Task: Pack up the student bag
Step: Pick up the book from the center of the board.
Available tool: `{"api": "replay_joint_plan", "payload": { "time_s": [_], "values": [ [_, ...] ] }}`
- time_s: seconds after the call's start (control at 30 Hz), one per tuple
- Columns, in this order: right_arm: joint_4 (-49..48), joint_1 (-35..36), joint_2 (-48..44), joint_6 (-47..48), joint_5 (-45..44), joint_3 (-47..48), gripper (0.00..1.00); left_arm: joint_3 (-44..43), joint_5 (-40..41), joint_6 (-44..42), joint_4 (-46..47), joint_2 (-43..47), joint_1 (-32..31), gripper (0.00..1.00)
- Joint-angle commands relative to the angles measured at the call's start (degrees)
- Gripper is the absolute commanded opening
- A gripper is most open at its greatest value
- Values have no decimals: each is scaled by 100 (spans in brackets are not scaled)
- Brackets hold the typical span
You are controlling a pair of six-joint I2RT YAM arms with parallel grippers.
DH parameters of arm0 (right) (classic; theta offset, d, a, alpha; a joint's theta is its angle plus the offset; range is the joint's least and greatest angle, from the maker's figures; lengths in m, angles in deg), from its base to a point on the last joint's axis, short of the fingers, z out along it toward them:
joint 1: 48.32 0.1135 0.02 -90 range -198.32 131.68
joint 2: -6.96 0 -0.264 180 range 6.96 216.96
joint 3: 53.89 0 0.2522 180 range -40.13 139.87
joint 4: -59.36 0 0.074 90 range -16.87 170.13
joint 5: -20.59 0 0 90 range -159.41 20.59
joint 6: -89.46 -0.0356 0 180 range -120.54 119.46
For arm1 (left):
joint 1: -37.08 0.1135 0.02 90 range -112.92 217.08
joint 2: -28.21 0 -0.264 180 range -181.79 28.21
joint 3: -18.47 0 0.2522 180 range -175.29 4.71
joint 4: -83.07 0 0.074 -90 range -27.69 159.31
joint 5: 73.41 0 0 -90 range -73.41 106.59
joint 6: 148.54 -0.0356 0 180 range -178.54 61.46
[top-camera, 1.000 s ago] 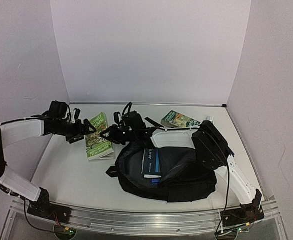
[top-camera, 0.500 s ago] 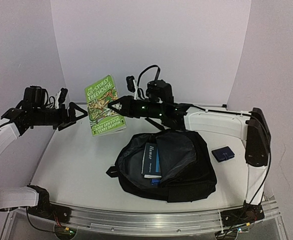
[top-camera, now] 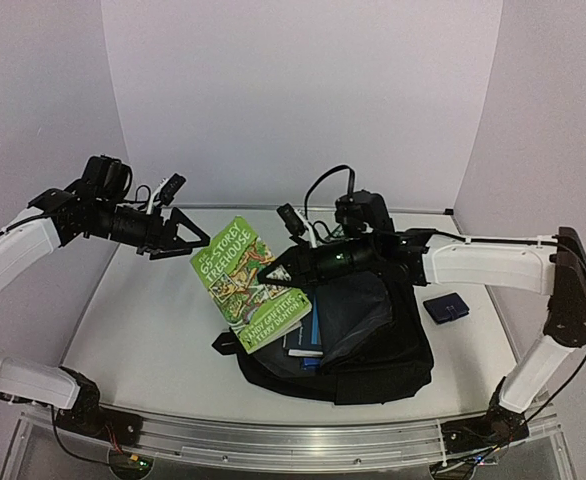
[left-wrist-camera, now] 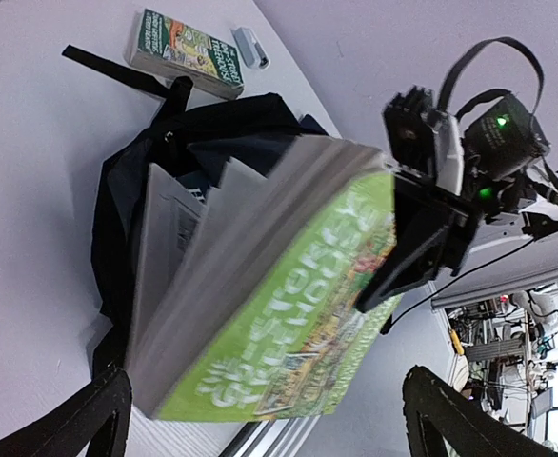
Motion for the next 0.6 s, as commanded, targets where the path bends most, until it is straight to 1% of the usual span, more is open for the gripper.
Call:
{"api": "replay_joint_plan", "payload": {
  "time_s": [0.0,0.17,0.37,0.47,0.57],
  "values": [
    [-549,13,-924,10,759,-163,0,-414,13,-396,-631,-285,-39,100],
    [-513,9,-1132,-14,866,-297,0,-551,-168,-631,-988,-373,-109,100],
    [-505,13,-1014,53,1275,-229,0,-529,-1311,-642,-909,-492,-198,100],
    [-486,20,-947,79,1449,-156,0,-492,-1692,-667,-873,-593,-292,100],
    [-419,22,-853,98,1618,-105,0,-401,-1987,-551,-646,-611,-372,100]
  ]
}}
